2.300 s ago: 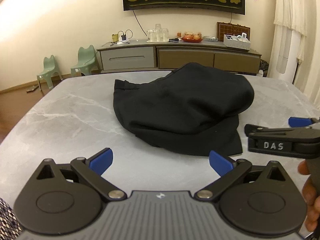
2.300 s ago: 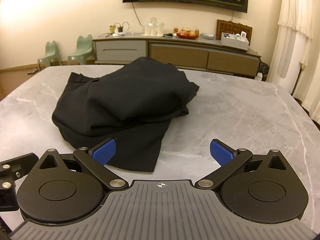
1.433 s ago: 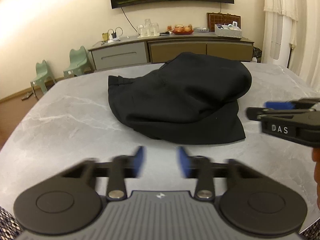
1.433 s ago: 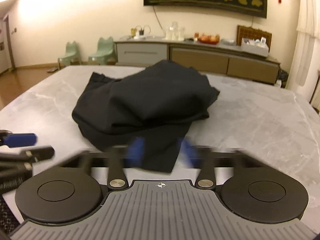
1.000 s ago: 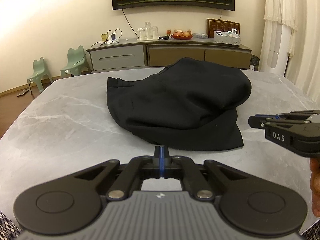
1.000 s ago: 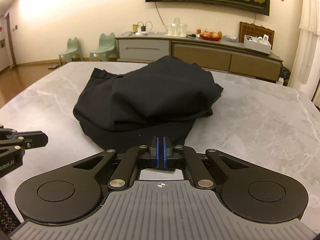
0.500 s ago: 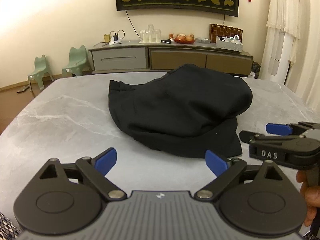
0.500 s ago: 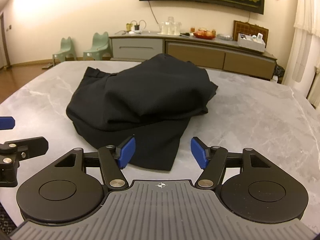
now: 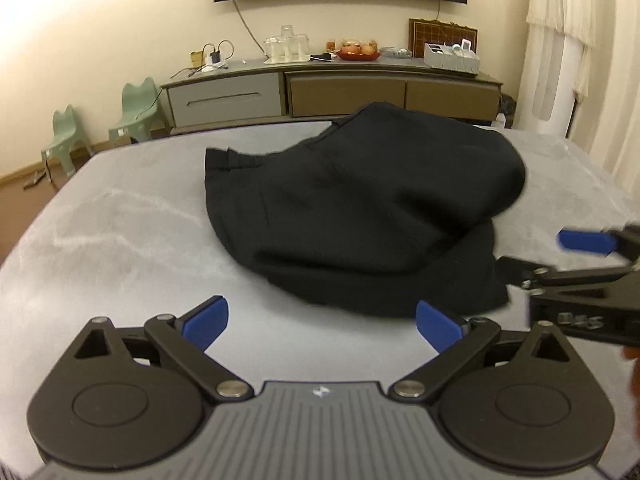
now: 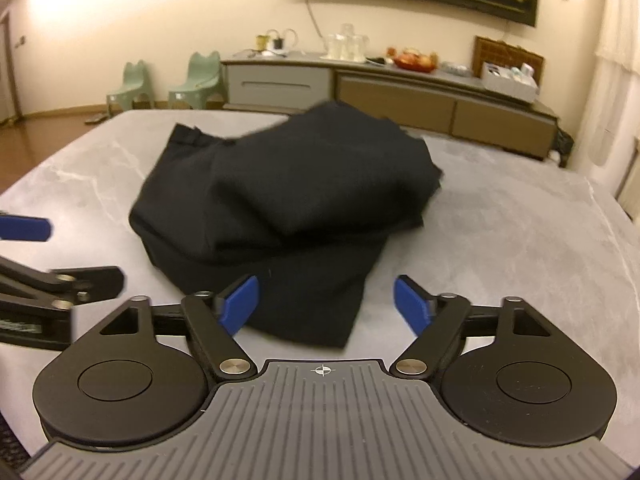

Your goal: Fold clothes

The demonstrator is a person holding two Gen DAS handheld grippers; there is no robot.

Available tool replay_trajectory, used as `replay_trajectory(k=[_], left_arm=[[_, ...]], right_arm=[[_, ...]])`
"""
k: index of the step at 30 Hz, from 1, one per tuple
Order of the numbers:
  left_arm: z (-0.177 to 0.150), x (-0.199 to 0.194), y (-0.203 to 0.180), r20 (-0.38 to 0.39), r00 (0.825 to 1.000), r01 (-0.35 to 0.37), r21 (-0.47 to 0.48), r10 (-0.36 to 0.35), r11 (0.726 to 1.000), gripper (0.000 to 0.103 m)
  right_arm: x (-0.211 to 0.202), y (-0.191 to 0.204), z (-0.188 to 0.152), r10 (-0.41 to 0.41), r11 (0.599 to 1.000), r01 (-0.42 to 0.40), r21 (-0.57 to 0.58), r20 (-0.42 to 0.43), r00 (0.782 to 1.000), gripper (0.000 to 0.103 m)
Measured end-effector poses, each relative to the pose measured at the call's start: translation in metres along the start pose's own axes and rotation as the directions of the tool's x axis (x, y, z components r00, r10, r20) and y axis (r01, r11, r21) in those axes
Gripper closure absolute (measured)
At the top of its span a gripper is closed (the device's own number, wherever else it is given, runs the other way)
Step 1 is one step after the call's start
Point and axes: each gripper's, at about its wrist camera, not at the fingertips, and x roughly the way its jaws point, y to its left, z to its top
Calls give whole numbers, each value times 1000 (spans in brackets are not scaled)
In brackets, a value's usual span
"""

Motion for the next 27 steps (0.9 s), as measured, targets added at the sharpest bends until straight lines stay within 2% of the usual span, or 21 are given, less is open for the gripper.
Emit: replay_trajectory(k=[1,3,6,7,9,11,12,13,14,15,17,18,20,21,23,24,25,27], left_arm=[[4,9,2,-2,1000,5,12,-5,1000,0],[13,27,6,-7,1000,14,36,-14,999,0],[25,55,12,-15,1000,29,73,-28,997,0],[29,64,14,-17,999,34,85,-32,996,0],[34,78,23,-44,996,83,41,-81,996,3],[39,85,31,-67,988,139,9,-138,990,3],[42,85,34,-70,986,153,30,-151,988,3],[47,83,37,-54,986,159,51,-156,986,3],[52,82,42,-27,988,152,56,-151,987,3],[58,80,46,1,990,142,54,-142,988,3],[67,82,56,11,993,114,-7,-114,993,3],[69,83,62,0,993,115,-64,-115,991,3],[66,84,71,-9,992,125,-183,-129,975,3],[61,84,72,-25,990,126,-231,-136,965,3],[51,88,72,-72,985,129,-317,-160,940,4],[48,87,69,-99,980,130,-334,-172,933,4],[47,87,64,-126,975,132,-339,-184,931,5],[45,81,55,-164,964,140,-351,-208,926,5]], right_arm=[[6,-3,9,-4,1000,4,-10,16,1000,10],[26,-13,23,-6,1000,7,-29,24,1000,7],[76,-30,33,-29,999,28,-26,-48,998,6],[92,-35,34,-16,1000,16,-5,-69,998,6],[119,-44,33,54,997,-48,69,-95,994,15],[121,-54,39,136,985,-129,117,-56,989,55],[117,-60,43,177,976,-173,135,-23,984,65],[114,-65,47,218,964,-217,151,10,976,90],[110,-70,52,258,951,-261,165,43,965,96],[107,-75,56,296,935,-305,178,78,952,97],[84,-92,67,338,906,-374,198,195,921,101],[68,-103,73,357,889,-413,196,267,895,102],[34,-124,80,407,852,-498,161,394,824,102],[21,-134,79,426,837,-527,149,427,798,102],[5,-154,70,453,816,-559,148,436,777,102],[2,-164,64,459,817,-555,153,410,788,102],[6,-170,58,447,838,-520,167,339,828,102],[15,-174,47,320,902,-355,246,171,932,98]])
